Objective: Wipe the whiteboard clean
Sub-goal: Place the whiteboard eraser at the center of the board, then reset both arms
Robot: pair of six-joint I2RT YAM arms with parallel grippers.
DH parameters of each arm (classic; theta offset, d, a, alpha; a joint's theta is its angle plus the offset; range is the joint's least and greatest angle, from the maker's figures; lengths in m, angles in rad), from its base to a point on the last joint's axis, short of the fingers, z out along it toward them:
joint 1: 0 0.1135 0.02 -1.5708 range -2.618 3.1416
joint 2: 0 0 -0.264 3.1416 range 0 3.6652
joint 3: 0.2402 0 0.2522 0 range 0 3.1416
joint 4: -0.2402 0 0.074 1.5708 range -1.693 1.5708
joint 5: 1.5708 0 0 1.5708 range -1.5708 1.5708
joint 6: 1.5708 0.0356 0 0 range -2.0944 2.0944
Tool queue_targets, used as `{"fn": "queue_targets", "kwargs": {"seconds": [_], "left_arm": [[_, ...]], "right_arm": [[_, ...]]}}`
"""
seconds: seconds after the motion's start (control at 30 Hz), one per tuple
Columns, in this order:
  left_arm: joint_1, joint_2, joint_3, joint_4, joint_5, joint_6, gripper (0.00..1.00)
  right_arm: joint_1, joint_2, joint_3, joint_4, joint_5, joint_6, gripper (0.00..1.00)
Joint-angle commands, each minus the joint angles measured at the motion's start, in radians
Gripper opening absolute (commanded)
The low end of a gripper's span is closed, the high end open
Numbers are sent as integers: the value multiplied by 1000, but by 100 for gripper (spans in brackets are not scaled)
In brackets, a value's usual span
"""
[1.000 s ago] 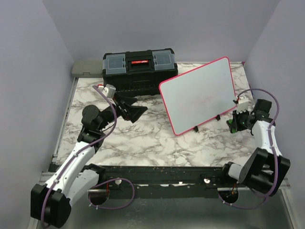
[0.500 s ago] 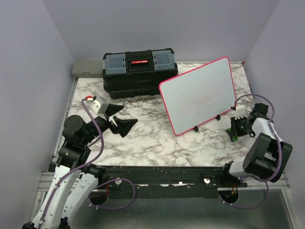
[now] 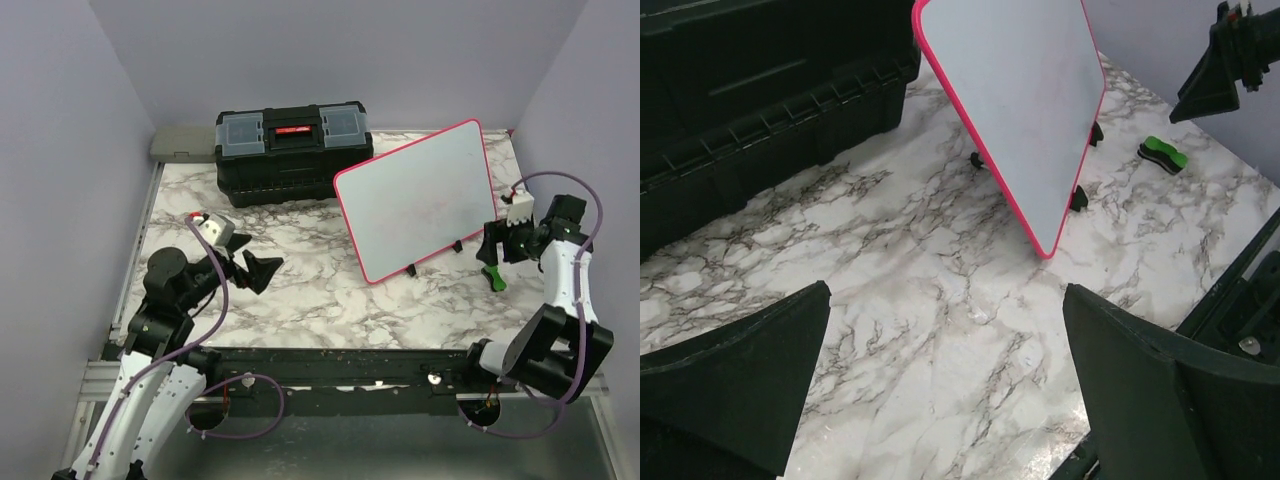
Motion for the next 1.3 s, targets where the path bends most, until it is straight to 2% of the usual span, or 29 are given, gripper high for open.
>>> {"fn": "queue_targets", "kwargs": {"seconds": [0.0,0.13,0.27,0.37,0.5,0.7,0.9,1.17,1.27], "left_arm": [[7,-37,-2,-17,-53,7,99],[9,-48,-10,-28,-83,18,99],[9,-59,-9,-50,-128,34,99],[9,-67,-11,-57,-151,41,99],[9,-73,-10,-67,-193,53,99],[10,-62,-15,-69,-226,52,99],[25,-17,-28,-48,-225,47,99],[63,40,-24,-50,-224,44,99],[71,40,-24,-52,-227,45,99]], "right_arm": [[-3,-90,88,-96,-195,104,81],[-3,-199,112,-20,-290,257,82],[-3,-299,85,150,-347,445,94],[-3,-339,45,284,-402,572,100],[-4,-330,17,407,-501,682,100],[-3,-297,-8,484,-573,725,100],[-5,-387,-128,606,-514,784,100],[-4,-399,-153,592,-399,758,100],[-4,-382,-155,577,-452,738,100]]}}
